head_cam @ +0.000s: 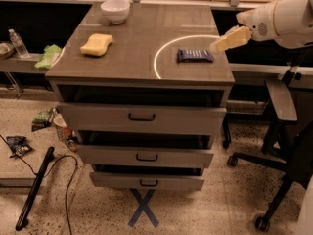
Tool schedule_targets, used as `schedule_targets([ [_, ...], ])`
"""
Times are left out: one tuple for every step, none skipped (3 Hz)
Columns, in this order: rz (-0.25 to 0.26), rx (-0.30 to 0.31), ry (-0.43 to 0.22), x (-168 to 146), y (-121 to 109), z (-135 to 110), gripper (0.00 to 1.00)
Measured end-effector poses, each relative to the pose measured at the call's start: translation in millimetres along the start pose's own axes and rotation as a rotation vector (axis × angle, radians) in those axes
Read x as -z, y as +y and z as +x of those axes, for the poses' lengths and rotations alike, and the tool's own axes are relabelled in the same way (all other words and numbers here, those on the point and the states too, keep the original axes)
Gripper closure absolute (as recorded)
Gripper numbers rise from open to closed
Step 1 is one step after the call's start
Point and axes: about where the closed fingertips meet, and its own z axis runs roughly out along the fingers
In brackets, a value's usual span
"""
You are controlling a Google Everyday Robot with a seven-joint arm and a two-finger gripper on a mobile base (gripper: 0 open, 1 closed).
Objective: Move rxbar blueberry near sponge
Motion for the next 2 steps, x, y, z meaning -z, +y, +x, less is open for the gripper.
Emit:
schedule_targets([
  [0.074,-0.003,-0.037,-3.8,-18.8,-8.9,0.00],
  [0.062,-0.028,-0.037,-12.1,-14.5,-0.1,0.00],
])
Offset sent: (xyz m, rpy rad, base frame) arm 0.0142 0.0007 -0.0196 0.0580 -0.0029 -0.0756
